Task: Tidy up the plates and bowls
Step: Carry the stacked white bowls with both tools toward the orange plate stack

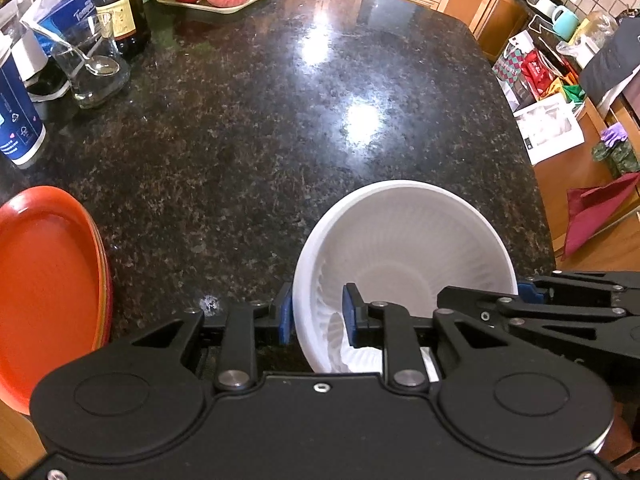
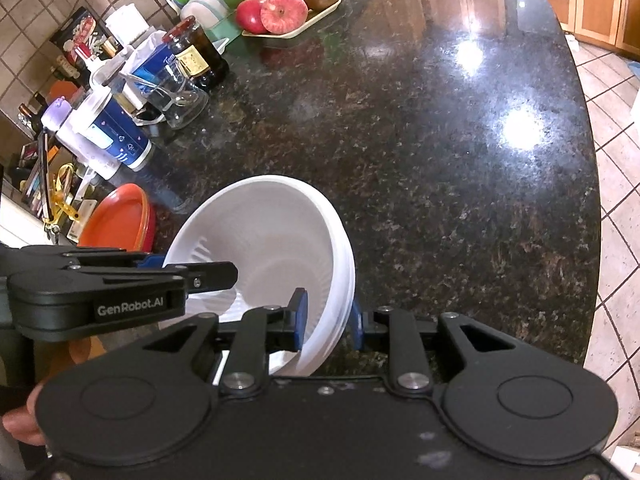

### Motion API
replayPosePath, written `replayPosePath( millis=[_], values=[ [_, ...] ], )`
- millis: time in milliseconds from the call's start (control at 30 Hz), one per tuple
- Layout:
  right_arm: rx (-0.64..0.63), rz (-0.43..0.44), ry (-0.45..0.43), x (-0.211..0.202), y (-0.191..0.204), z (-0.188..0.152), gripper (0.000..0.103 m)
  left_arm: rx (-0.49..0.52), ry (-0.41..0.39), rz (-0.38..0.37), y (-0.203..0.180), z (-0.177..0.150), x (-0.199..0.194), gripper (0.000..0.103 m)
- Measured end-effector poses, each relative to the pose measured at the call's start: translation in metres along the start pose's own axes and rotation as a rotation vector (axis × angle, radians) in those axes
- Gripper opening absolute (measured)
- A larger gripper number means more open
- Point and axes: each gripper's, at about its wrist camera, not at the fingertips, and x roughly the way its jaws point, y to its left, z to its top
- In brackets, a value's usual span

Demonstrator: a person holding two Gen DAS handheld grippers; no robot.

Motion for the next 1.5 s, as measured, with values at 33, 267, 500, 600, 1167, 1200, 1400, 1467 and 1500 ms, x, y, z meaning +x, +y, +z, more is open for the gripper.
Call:
replayPosePath(
  millis=[33,267,500,600,1167,1200,1400,1467,1500],
  values=[
    [0.002,0.000,0.001,0.000,0.000,0.001,0.025,-0.005,0.004,-0.001,0.000,0.000,0.000,0.032],
    [0.019,0.015,0.007,-0.004,-0.002,0.002,0.025,-0.037,0.015,-0.007,-0.001,0.000,-0.003,0.032],
    [0.025,0.038,0.023,-0.006,0.002,0.004,0.025,-0.051,-0.003,-0.004,0.002,0.000,-0.016,0.032],
    [0.020,0.041,0.027,-0.005,0.007,0.003,0.025,-0.047,-0.009,0.005,0.003,-0.002,-0.020,0.032],
    [-0.051,0.047,-0.002,0.007,0.093,0.014,0.025,-0.061,-0.045,0.024,0.073,-0.014,-0.048,0.032],
    [-0.053,0.050,-0.003,0.010,0.101,0.016,0.026,-0.058,-0.050,0.028,0.080,-0.015,-0.051,0.032],
    [-0.071,0.065,0.005,0.031,0.152,0.024,0.025,-0.053,-0.075,0.055,0.124,-0.017,-0.070,0.032],
    [-0.074,0.070,0.009,0.037,0.167,0.025,0.025,-0.056,-0.074,0.063,0.140,-0.018,-0.073,0.032],
    [-0.075,0.071,0.010,0.041,0.174,0.026,0.025,-0.056,-0.073,0.066,0.146,-0.017,-0.073,0.032]
  ],
)
